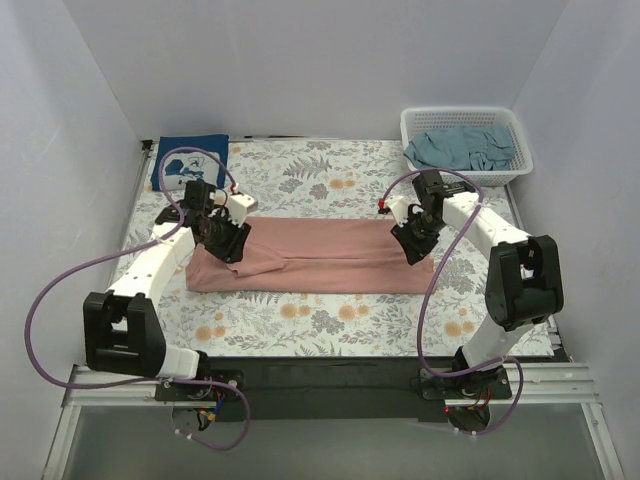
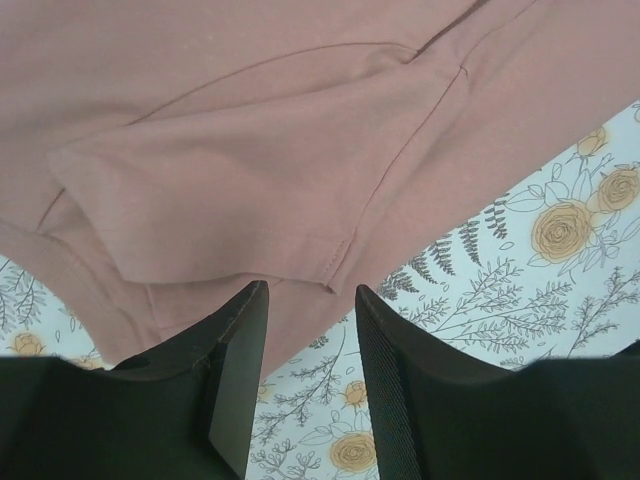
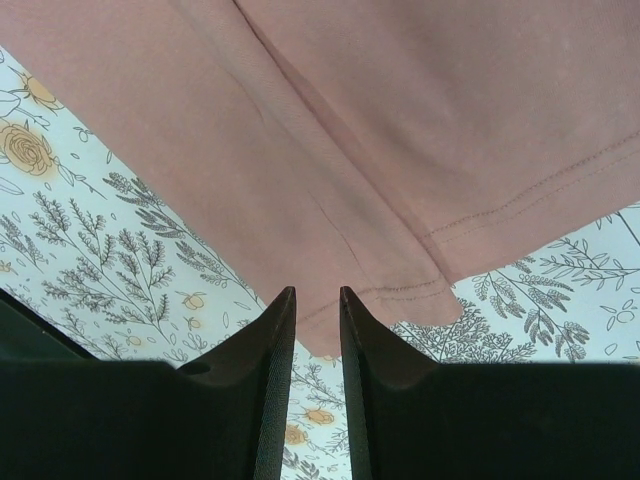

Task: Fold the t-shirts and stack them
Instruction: Fold the tshirt

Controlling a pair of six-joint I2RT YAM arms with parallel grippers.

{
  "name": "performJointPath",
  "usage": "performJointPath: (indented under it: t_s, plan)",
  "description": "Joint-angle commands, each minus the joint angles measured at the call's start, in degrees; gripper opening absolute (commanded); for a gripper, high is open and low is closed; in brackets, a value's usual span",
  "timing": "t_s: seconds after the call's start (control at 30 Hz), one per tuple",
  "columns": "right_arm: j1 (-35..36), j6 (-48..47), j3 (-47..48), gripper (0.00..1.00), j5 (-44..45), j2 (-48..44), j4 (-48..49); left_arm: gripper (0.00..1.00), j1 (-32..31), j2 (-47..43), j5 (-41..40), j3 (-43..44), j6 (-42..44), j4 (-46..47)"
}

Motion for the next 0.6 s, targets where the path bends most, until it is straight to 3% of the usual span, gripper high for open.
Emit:
performJointPath:
  t_s: [0.0,0.33,0.57]
  plan:
    - [0.2,0.9,2.1,0.3,-1.9,0.0,-0.8,0.4,-3.5,2.0,-5.9,-1.0,-0.8,3.1]
    - [0.2,0.2,0.9,0.3,-0.7,0.7,0.0,0.4,-9.5,8.4,-8.1,-1.5,0.1,2.5]
    - [0.2,0.2,0.6,0.3,-0.9,0.8,0.4,0.29,-10.5,11.8,-10.4,0.5,-0.5,4.3]
